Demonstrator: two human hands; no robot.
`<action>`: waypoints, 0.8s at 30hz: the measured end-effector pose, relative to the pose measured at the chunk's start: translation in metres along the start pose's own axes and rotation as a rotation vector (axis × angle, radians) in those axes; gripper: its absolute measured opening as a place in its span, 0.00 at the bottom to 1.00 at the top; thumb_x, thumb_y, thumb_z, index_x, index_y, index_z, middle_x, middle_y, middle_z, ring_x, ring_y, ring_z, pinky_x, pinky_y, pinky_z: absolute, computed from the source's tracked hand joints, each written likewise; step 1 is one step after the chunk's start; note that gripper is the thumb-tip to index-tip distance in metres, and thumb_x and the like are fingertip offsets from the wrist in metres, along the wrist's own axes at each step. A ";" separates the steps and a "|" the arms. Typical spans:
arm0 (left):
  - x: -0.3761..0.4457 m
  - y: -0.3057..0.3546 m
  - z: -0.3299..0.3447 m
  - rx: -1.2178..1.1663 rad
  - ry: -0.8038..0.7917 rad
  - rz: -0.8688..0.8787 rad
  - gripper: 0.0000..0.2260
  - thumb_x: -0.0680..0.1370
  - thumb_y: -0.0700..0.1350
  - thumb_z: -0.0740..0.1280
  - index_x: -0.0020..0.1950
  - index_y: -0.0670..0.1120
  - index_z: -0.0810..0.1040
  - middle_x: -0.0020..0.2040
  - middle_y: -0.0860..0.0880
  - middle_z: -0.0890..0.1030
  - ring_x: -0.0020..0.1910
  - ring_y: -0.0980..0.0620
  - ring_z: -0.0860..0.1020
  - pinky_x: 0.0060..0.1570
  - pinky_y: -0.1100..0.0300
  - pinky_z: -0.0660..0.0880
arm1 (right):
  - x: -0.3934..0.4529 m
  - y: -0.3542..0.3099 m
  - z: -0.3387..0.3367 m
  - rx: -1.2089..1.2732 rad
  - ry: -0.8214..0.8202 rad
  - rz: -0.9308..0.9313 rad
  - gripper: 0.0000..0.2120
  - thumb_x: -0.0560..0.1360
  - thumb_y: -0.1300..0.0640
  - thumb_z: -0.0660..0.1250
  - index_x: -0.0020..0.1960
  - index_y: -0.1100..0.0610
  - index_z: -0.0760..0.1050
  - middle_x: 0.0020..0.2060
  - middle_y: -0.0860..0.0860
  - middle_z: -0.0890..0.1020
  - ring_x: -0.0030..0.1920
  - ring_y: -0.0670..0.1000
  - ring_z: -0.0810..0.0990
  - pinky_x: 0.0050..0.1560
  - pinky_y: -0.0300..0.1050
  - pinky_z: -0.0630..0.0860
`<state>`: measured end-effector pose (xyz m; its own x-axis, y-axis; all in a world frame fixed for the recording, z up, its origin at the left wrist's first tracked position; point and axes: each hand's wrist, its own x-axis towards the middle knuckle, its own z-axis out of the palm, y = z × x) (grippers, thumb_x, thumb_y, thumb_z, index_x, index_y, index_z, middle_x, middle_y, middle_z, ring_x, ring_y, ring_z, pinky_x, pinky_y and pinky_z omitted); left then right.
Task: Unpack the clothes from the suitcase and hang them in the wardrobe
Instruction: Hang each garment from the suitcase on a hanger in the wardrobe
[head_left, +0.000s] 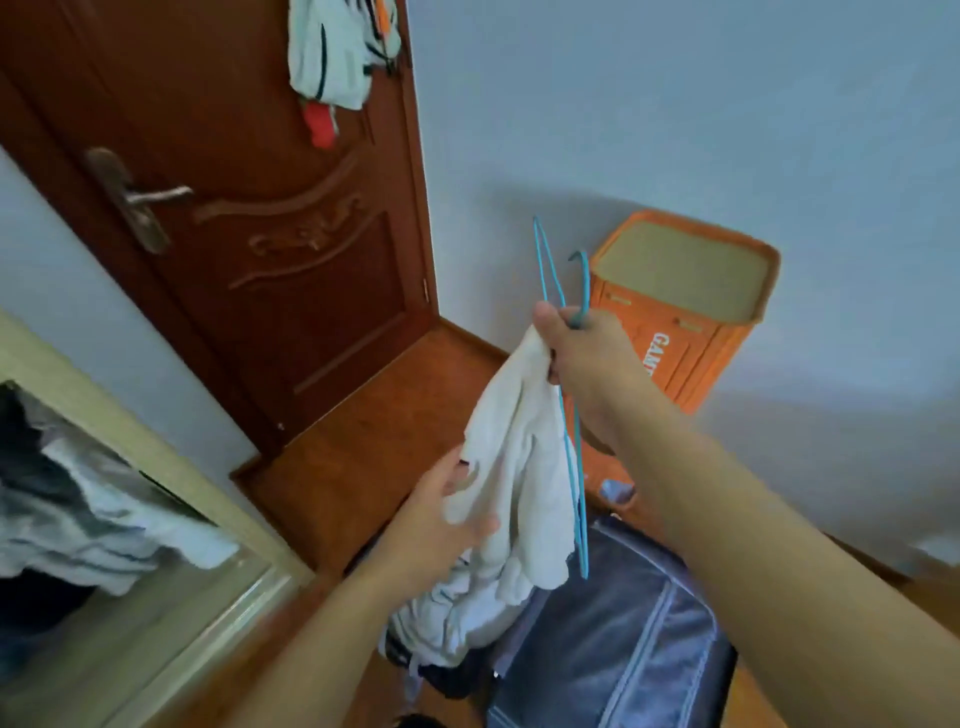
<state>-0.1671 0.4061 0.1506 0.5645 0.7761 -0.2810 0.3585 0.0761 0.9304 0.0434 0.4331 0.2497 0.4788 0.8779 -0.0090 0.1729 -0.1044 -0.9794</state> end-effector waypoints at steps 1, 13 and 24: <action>-0.008 -0.013 0.007 0.042 0.066 -0.040 0.29 0.79 0.48 0.72 0.76 0.62 0.63 0.69 0.61 0.73 0.70 0.58 0.71 0.59 0.69 0.70 | -0.001 -0.016 -0.005 0.023 -0.006 -0.024 0.19 0.73 0.40 0.64 0.35 0.55 0.70 0.29 0.55 0.67 0.31 0.53 0.67 0.36 0.51 0.66; -0.005 0.030 0.032 0.079 0.054 -0.321 0.28 0.80 0.67 0.60 0.61 0.44 0.81 0.51 0.50 0.83 0.54 0.45 0.83 0.48 0.58 0.78 | -0.057 -0.141 -0.093 0.192 0.008 -0.159 0.17 0.83 0.52 0.62 0.36 0.54 0.67 0.27 0.50 0.68 0.25 0.47 0.70 0.29 0.38 0.69; 0.041 0.020 0.052 0.001 0.453 -0.189 0.09 0.76 0.43 0.70 0.55 0.48 0.86 0.45 0.45 0.86 0.39 0.45 0.85 0.47 0.51 0.83 | -0.091 -0.146 -0.170 0.177 0.160 -0.116 0.11 0.83 0.53 0.63 0.43 0.57 0.70 0.32 0.53 0.70 0.35 0.53 0.69 0.42 0.52 0.69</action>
<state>-0.0980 0.4068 0.1452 0.1092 0.9431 -0.3141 0.4244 0.2415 0.8727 0.1212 0.2887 0.4284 0.5970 0.7927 0.1233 0.0877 0.0884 -0.9922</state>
